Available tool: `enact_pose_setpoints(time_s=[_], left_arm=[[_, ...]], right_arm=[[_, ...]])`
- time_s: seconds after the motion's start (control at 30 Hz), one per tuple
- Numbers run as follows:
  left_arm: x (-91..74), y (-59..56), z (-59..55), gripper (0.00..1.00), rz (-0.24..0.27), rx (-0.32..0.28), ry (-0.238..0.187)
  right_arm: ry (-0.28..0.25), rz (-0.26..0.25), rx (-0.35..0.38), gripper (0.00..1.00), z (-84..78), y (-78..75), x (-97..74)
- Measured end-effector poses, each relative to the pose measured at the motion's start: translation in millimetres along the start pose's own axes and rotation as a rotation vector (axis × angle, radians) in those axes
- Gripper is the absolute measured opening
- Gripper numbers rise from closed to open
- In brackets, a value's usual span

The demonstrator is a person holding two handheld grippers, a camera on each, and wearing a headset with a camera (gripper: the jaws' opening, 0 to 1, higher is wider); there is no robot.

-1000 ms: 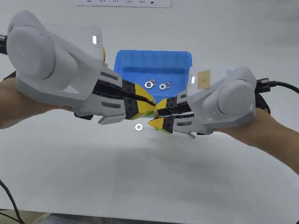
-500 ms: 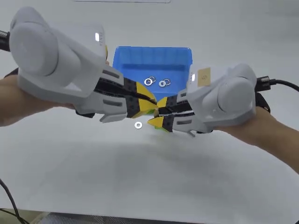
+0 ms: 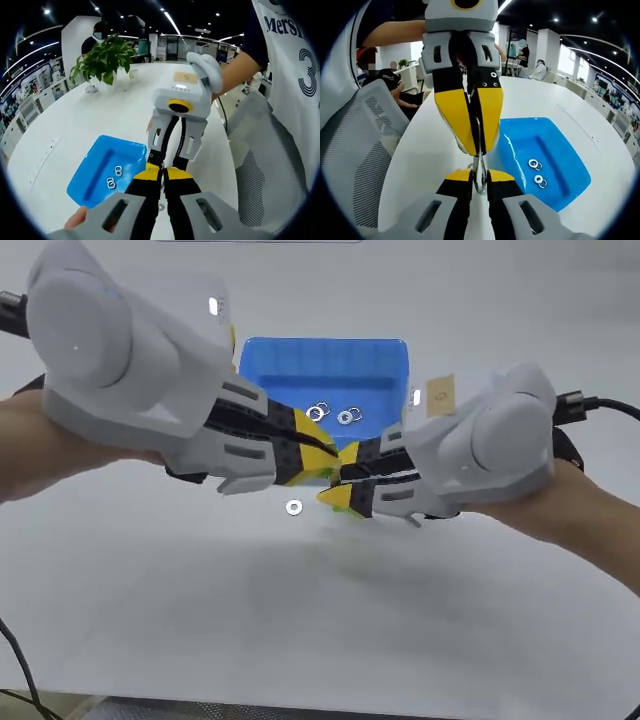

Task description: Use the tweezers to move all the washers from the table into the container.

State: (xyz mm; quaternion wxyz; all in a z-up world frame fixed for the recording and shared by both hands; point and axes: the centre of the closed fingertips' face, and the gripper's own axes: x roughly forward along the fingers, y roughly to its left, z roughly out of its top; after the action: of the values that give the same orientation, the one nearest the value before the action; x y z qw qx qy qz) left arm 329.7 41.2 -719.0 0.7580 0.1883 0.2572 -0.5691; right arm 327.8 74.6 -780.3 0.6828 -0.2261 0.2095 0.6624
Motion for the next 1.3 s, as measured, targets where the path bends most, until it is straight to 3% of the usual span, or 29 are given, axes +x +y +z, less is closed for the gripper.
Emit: enact_pose_setpoints(time_s=[0.33, 0.77, 1.3], left_arm=[[0.6, 2.9, -1.6, 0.06, -0.019, -0.040, 0.003], [-2.5, -8.0, -0.2, 0.06, -0.031, -0.033, 0.016], [-24.6, -18.7, 26.3, 0.06, 0.002, 0.006, -0.003]], right_arm=[[0.000, -0.002, 0.007, 0.11, 0.5, -0.5, 1.3], [0.010, 0.004, 0.003, 0.10, 2.5, 4.8, 0.2], [-0.021, -0.040, -0.050, 0.11, 31.0, 8.2, -16.4]])
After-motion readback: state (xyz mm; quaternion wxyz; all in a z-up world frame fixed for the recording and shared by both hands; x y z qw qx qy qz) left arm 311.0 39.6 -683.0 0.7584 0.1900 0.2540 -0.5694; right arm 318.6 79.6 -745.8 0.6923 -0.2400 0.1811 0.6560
